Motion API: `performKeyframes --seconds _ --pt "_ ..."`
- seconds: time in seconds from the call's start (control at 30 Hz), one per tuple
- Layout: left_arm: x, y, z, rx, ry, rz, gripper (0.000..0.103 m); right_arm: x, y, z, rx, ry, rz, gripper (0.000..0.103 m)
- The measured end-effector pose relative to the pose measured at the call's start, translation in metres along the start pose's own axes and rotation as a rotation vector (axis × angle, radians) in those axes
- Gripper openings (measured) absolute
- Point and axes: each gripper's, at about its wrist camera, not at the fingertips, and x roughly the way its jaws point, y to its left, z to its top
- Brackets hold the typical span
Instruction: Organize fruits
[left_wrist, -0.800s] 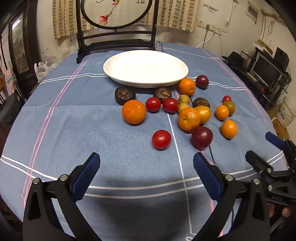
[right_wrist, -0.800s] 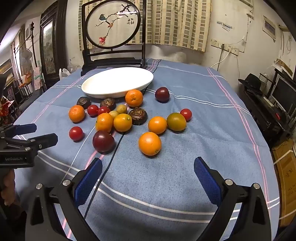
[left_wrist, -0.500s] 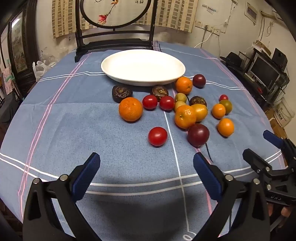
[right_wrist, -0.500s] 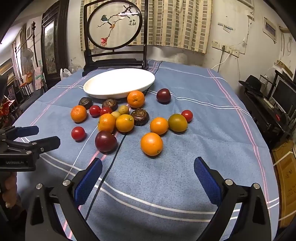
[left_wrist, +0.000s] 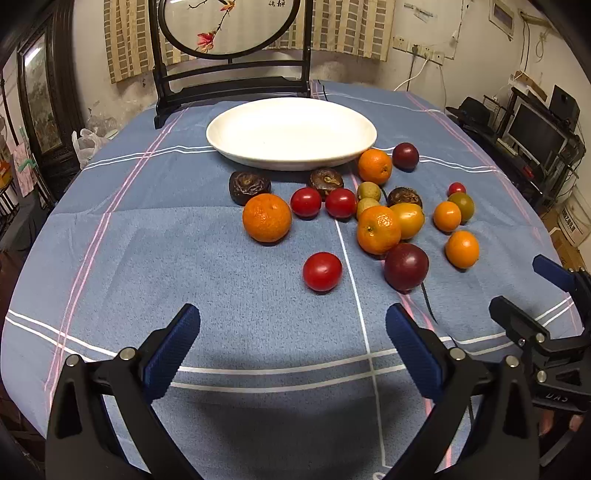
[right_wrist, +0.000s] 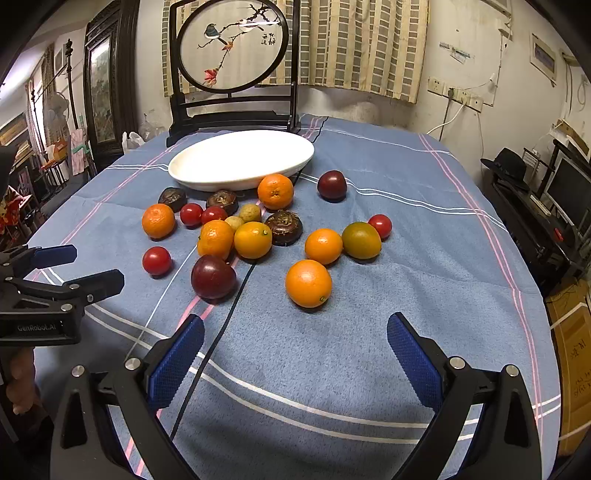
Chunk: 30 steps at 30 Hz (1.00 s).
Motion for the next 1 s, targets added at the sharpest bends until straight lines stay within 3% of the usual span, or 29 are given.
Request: performKeyframes --seconds 1.0 --pt "0.0004 -0.0008 -0.0022 -0.004 0.001 0.008 0.099 0.0007 0.0015 -0.0011 0.001 -0.003 0.004 0.099"
